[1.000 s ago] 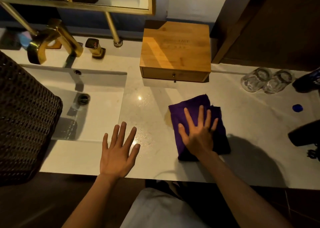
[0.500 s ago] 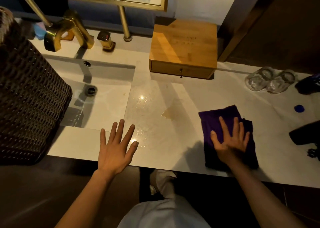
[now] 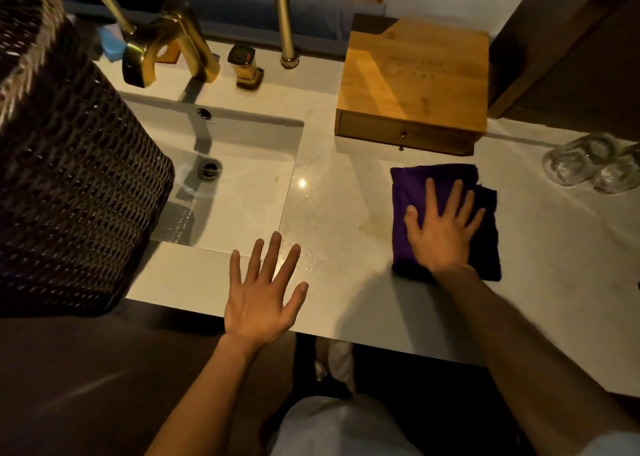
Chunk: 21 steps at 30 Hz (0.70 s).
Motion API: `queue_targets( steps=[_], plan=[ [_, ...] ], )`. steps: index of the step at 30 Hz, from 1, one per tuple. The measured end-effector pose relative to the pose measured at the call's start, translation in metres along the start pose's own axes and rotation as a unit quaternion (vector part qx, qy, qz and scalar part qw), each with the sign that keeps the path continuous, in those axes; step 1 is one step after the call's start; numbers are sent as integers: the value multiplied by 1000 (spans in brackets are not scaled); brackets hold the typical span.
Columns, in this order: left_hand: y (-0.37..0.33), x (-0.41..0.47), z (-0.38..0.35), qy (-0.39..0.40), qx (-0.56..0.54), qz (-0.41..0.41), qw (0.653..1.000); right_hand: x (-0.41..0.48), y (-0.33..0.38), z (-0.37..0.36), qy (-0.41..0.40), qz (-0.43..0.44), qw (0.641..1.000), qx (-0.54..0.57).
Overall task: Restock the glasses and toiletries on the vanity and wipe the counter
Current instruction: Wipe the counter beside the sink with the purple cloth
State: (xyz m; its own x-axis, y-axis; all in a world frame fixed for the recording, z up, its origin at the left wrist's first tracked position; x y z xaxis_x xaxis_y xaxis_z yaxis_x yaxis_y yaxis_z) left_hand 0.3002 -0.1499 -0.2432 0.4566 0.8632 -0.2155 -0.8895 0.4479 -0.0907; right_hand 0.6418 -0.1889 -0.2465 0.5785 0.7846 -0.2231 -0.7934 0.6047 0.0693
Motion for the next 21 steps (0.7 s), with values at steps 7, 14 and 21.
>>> queue_targets(
  steps=[7,14,21],
  plan=[
    [0,0,0,1,9,0,1000,-65,27,-11,-14,177,984,-25],
    [0,0,1,1,-1,6,1000,-104,-99,-13,1,61,998,16],
    [1,0,-1,0,-4,5,1000,-49,-117,4,-30,-172,982,69]
  ],
)
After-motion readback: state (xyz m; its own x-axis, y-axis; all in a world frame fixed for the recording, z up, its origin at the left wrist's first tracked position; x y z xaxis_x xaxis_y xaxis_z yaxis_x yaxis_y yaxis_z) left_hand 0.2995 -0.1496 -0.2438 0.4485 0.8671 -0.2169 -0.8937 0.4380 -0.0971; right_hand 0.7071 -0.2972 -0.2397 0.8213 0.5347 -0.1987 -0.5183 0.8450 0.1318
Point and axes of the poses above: each hand's wrist, its own x-axis towards the middle knuckle, its own z-axis out of the back of the hand, y = z × x, the point moved 10 cm from there along x, towards the middle knuckle, and after that the axes turned 5 degrees about z, right-handed, at the moved point
